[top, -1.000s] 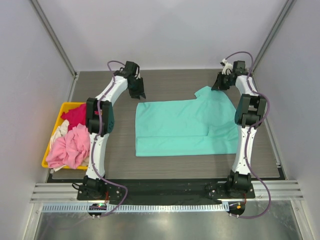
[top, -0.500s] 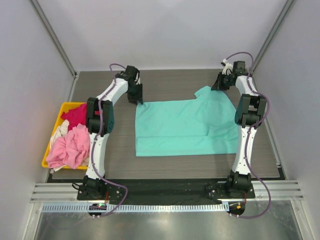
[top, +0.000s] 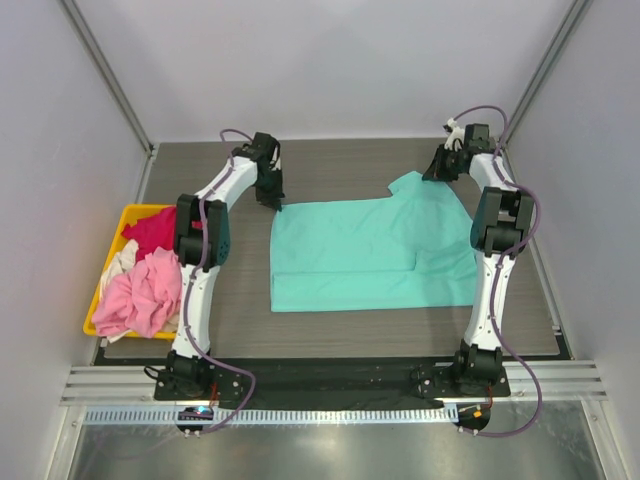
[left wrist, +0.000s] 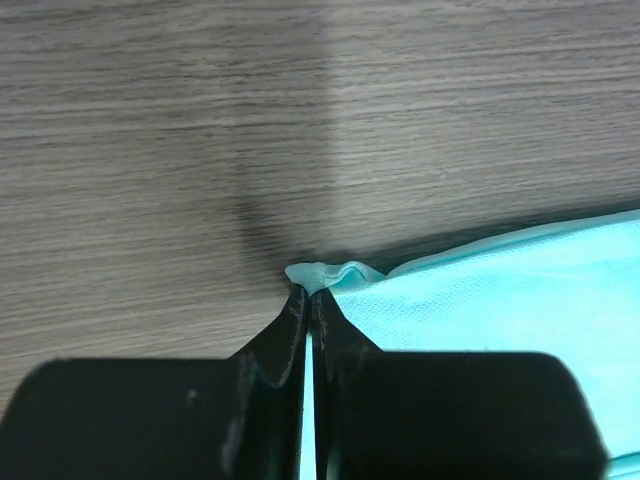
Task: Fold and stack the t-shirts
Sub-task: Fold the tshirt
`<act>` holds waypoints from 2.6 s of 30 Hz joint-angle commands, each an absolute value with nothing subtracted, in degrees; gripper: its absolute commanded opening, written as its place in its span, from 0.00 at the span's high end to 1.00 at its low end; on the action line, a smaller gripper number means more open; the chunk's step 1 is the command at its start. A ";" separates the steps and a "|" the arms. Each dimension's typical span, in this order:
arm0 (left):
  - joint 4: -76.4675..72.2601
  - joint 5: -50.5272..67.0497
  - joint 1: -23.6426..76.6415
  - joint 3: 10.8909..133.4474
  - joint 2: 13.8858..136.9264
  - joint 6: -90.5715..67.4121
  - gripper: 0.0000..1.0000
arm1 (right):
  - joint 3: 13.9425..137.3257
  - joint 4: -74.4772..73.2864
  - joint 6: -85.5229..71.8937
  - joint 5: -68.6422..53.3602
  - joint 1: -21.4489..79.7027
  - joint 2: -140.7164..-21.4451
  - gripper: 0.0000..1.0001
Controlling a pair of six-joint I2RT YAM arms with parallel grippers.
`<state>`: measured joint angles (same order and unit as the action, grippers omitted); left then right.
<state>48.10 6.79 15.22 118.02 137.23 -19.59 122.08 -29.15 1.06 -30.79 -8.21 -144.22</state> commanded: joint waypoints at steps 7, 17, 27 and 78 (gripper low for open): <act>44.04 7.12 14.77 112.68 129.12 -23.90 1.00 | 109.10 -18.82 -4.22 -18.38 -7.82 -130.09 0.99; 39.55 8.96 14.77 105.83 123.23 -26.45 1.00 | 90.45 -5.27 -5.36 -15.12 -7.82 -114.62 0.99; 37.18 10.28 15.29 98.54 117.86 -27.60 1.00 | 75.95 -1.67 -7.38 -7.12 -7.82 -101.52 0.99; 31.11 2.63 20.65 78.75 106.70 -31.82 1.00 | 39.38 -6.94 -25.93 12.22 -7.82 -67.33 0.99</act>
